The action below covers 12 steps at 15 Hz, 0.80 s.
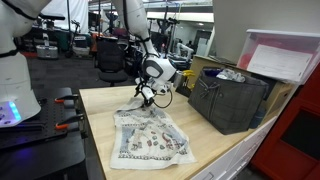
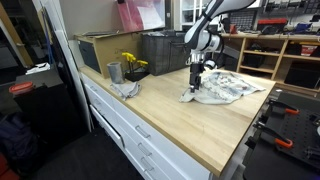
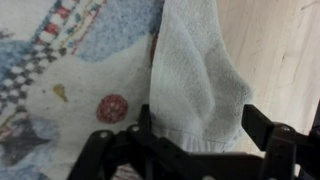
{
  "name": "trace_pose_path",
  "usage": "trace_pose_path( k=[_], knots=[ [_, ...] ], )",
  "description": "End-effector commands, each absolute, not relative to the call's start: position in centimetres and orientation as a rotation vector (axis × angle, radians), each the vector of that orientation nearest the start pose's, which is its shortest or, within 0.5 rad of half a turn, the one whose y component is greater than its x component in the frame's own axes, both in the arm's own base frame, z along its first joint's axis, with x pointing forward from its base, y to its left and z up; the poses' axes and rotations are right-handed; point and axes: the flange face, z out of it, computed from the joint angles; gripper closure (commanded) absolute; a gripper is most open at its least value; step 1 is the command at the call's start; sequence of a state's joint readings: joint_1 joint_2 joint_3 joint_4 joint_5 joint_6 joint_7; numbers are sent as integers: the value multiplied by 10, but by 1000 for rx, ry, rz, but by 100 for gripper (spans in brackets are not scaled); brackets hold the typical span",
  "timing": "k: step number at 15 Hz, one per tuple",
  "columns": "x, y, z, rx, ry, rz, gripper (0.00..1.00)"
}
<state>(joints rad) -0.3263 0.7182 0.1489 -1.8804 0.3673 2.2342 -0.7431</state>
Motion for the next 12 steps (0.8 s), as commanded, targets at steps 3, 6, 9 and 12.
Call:
trace_pose_path(
  k=[3,6,9,12],
  knots=[
    [576,-86,125,-2610,-410,300,55],
    [573,-84,136,-2614,-446,332,77],
    [570,-83,153,-2633,-498,351,99],
    [563,-79,178,-2646,-608,350,100]
  ],
)
